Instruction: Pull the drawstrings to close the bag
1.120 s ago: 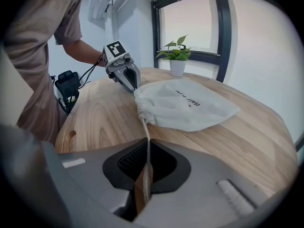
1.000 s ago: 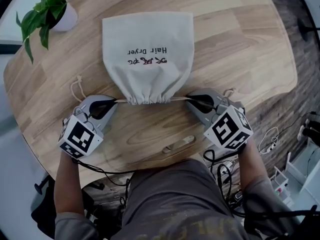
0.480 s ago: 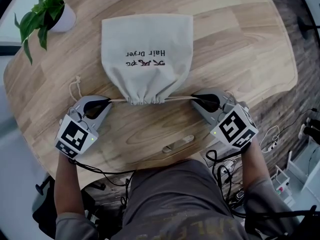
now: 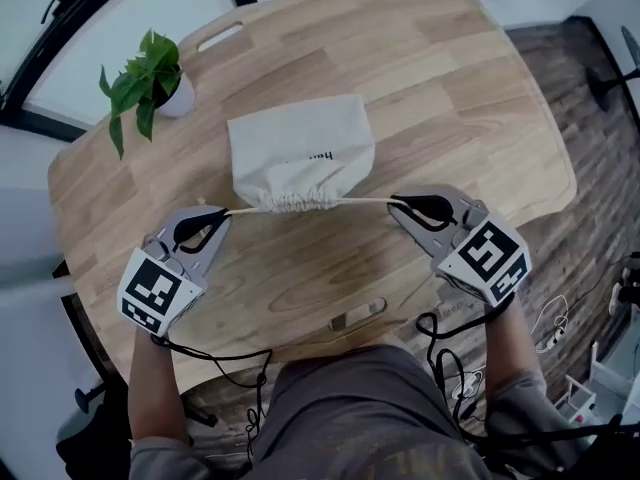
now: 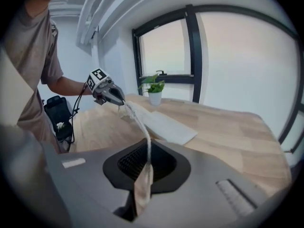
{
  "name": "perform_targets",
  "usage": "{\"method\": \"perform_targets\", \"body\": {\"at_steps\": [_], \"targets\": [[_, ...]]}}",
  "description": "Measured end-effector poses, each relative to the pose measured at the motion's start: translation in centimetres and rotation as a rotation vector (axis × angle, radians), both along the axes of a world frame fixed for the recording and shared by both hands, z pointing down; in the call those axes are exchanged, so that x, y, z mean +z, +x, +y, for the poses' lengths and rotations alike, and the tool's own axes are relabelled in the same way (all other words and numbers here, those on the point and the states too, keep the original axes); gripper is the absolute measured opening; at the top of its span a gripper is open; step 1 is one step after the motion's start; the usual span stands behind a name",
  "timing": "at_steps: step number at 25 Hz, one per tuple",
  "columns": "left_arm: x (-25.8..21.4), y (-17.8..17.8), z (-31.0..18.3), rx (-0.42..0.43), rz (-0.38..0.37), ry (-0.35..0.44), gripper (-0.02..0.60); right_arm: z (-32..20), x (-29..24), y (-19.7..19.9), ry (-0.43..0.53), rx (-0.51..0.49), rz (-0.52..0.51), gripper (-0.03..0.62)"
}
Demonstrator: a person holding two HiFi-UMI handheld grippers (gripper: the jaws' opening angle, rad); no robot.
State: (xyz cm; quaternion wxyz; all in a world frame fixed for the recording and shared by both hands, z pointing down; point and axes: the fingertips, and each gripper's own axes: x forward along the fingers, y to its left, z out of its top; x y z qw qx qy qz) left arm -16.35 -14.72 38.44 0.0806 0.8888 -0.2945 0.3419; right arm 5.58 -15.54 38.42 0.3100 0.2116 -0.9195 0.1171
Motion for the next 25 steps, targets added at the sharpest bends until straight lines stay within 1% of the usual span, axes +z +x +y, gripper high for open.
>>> {"method": "perform_targets", "body": {"at_steps": [3, 7, 10, 13, 15, 18, 21, 25], "targets": [[-6.2, -0.4, -1.2, -0.075, 0.015, 0.093, 0.005, -1.6, -6.9, -0.5, 0.087, 0.027, -0.066, 0.035], [-15.5, -0.7, -1.7, -0.190, 0.054, 0.214, 0.005, -2.5, -16.3, -0.8, 0.172, 0.090, -0.193, 0.037], [-22.2, -0.7, -2.8, -0.256, 0.074, 0.320, 0.005, -4.0, -22.8, -0.8, 0.250, 0.120, -0.277, 0.037], [-27.3, -0.7, -3.6, -0.311, 0.091, 0.376, 0.006, -4.8, -27.5, -0.8, 0.308, 0.127, -0.310, 0.037], [-29.4, -0.6, -3.4, -0.336, 0.113, 0.410, 0.006, -4.5, -29.4, -0.6, 0.336, 0.133, -0.325, 0.038], [-31.1, -0.4, -2.6, -0.359, 0.135, 0.456, 0.006, -3.6, -31.0, -0.3, 0.374, 0.151, -0.352, 0.038], [-31.8, -0.2, -2.2, -0.371, 0.127, 0.484, 0.006, -3.1, -31.7, -0.1, 0.403, 0.170, -0.371, 0.038], [-32.1, -0.1, -2.0, -0.386, 0.129, 0.502, 0.006, -3.0, -31.8, 0.0, 0.409, 0.193, -0.380, 0.038]]}}
